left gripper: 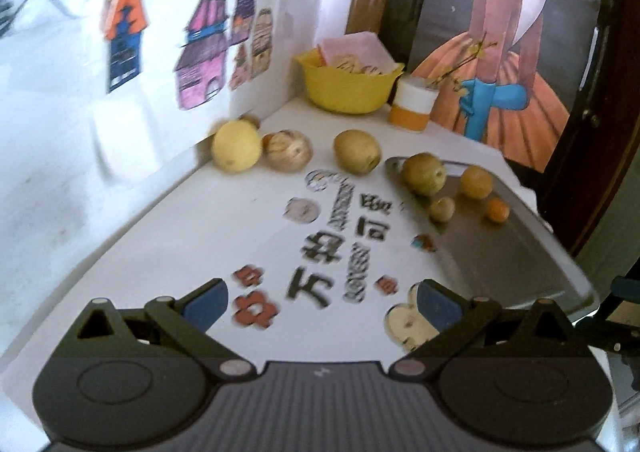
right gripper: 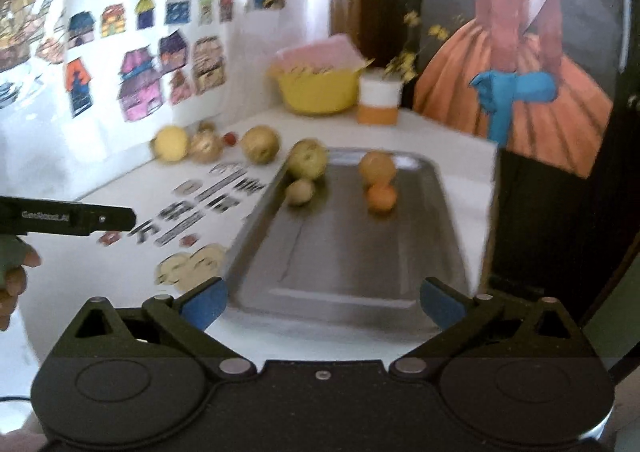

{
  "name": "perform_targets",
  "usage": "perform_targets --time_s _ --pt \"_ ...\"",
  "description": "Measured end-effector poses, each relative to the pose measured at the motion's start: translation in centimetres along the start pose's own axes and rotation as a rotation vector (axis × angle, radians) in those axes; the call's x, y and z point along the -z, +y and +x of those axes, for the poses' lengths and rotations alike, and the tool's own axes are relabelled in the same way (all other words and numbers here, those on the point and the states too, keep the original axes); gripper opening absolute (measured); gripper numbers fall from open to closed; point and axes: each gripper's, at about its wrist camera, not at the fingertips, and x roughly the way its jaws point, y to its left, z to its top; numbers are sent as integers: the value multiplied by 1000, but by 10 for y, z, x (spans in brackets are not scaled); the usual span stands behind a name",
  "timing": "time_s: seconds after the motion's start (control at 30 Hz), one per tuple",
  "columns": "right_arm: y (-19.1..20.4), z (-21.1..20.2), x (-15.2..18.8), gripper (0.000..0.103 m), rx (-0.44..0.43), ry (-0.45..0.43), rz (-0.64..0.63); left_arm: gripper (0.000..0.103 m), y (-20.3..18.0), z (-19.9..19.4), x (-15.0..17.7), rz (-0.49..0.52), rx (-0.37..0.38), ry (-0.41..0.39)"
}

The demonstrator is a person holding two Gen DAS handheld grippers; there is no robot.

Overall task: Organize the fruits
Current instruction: 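Withdraw both open tools from the tray toward the remaining fruits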

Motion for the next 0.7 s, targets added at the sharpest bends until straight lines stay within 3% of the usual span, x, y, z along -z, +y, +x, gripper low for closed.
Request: perform_targets --time_s 0.47,0.7 --pt "77 28 -20 102 -174 73 -172 103 51 -10 -1 -21 -89 60" --pt "97 45 -40 102 -229 59 -217 103 64 -5 -17 -76 -73 61"
